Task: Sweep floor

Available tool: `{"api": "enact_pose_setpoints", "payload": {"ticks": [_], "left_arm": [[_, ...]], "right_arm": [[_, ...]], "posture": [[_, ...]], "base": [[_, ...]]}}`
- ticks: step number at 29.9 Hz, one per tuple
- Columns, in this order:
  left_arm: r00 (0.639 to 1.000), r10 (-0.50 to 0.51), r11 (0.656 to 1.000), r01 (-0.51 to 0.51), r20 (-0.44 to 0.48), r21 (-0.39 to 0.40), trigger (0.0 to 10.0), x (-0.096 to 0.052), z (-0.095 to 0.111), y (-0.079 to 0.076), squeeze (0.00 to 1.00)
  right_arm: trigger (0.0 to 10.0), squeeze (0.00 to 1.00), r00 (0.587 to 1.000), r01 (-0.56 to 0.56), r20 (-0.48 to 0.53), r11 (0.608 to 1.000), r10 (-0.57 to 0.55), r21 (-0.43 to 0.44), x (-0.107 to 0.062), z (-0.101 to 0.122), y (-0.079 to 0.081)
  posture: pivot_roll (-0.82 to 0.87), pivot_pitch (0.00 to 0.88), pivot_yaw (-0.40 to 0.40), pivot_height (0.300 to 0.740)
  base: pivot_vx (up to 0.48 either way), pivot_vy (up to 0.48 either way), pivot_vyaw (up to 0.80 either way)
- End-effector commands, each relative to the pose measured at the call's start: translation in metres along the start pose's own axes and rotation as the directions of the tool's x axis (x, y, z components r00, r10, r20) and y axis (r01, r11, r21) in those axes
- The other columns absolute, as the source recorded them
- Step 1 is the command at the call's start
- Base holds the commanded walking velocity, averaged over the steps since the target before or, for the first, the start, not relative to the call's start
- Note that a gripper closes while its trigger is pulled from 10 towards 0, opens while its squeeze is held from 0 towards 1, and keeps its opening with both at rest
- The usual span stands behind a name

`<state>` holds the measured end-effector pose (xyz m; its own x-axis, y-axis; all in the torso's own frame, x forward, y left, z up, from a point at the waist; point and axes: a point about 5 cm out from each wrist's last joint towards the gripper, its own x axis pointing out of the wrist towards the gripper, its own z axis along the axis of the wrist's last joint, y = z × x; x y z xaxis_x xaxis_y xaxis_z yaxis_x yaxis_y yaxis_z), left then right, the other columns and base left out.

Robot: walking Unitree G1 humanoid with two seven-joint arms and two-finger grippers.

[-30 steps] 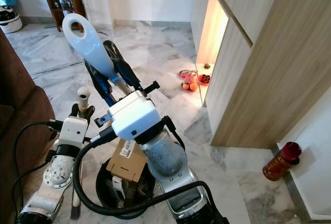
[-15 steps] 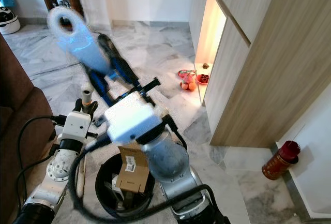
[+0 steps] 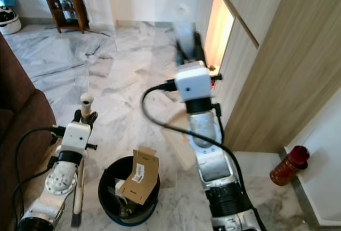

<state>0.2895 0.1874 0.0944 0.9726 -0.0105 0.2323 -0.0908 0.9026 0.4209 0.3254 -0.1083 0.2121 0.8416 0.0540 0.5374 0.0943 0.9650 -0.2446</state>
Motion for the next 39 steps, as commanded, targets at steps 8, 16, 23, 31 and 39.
{"api": "enact_pose_setpoints", "payload": {"ticks": [8, 16, 23, 31, 39], "left_arm": [[0.969, 0.132, 0.953, -0.183, -0.210, -0.242, 10.0, -0.013, -0.025, 0.022, 0.00], [0.902, 0.146, 0.895, -0.295, -0.406, -0.334, 10.0, -0.030, -0.054, 0.038, 0.00], [0.891, 0.127, 0.879, -0.304, -0.435, -0.367, 10.0, -0.038, -0.059, 0.040, 0.00], [0.904, 0.142, 0.967, -0.213, -0.403, -0.137, 10.0, -0.044, -0.059, 0.052, 0.00], [0.891, 0.146, 0.968, -0.219, -0.430, -0.124, 10.0, -0.043, -0.063, 0.055, 0.00]], "right_arm": [[10.0, 0.00, 0.961, 0.108, -0.252, 0.993, -0.116, -0.049, -0.014, -0.065, -0.031], [10.0, 0.00, 0.917, 0.143, -0.375, 0.990, -0.136, -0.011, -0.028, -0.095, -0.049], [10.0, 0.00, 0.875, 0.205, -0.446, 0.979, -0.188, -0.009, -0.043, -0.112, -0.058], [10.0, 0.00, 0.806, 0.175, -0.540, 0.970, -0.241, -0.171, -0.057, -0.132, -0.081], [10.0, 0.00, 0.730, 0.131, -0.634, 0.963, -0.255, -0.236, -0.067, -0.145, -0.086]], "posture": [[0.17, 0.000, -0.049, 0.740], [0.18, 0.000, -0.049, 0.740], [0.18, 0.000, -0.047, 0.740], [0.18, 0.000, -0.043, 0.740], [0.18, 0.000, -0.047, 0.740]], "base": [[0.000, 0.000, 0.00], [0.000, 0.000, 0.00], [0.000, 0.000, 0.00], [0.000, 0.000, 0.00], [0.000, 0.000, 0.00]]}}
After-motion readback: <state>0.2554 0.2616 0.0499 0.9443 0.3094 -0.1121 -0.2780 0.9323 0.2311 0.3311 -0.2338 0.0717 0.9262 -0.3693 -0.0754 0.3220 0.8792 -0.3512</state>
